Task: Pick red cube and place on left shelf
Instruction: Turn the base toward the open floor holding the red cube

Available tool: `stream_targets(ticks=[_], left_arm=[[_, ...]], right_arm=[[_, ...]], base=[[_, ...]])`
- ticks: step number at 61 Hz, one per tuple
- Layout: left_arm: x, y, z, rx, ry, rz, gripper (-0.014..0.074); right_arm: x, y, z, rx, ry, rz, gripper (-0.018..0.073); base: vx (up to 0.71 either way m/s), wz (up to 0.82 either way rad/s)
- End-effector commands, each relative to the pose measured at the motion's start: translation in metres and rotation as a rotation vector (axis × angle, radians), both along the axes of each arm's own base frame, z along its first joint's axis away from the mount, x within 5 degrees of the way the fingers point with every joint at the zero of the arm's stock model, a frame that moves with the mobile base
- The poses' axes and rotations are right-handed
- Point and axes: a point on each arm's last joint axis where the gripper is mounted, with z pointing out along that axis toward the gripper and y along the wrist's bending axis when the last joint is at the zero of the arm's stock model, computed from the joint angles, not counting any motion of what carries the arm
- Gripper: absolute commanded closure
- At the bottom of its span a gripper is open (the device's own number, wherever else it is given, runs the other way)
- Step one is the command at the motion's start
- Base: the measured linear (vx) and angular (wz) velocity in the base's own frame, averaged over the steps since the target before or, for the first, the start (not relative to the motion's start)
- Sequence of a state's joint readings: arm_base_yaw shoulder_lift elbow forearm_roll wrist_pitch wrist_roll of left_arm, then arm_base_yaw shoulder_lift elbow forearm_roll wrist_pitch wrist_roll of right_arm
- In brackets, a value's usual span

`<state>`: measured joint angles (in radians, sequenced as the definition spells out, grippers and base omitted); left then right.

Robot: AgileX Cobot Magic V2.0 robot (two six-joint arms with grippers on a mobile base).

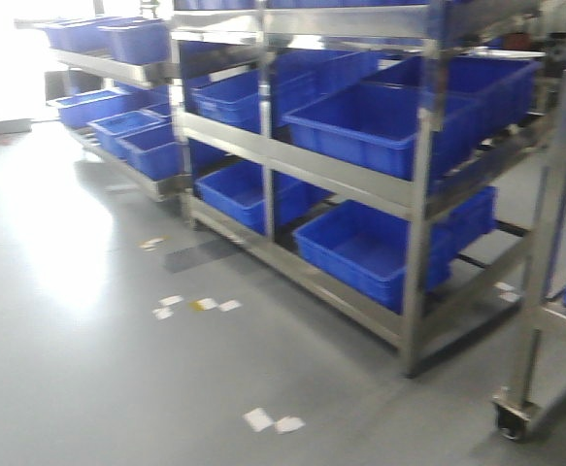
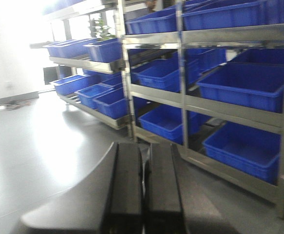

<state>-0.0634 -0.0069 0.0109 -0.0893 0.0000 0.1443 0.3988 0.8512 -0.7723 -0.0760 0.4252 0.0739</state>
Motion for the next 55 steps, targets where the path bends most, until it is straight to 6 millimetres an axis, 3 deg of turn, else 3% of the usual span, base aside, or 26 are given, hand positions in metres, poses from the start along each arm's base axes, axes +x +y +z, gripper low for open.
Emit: stream_targets(ticks=[1, 55], left_arm=[[0.0010, 0.0004, -0.0004, -0.012, -0.052, 0.003, 0.0491], [0.0010, 0.0004, -0.0004, -0.012, -0.052, 0.003, 0.0491]], right_arm=[[0.0012, 0.0008, 0.0177, 0.027, -0.111, 0.009, 0.0501], [0.0012, 0.0008, 0.0177, 0.027, -0.111, 0.009, 0.0501]], base=[[-0.20, 0.48], [-0.17, 0.58]])
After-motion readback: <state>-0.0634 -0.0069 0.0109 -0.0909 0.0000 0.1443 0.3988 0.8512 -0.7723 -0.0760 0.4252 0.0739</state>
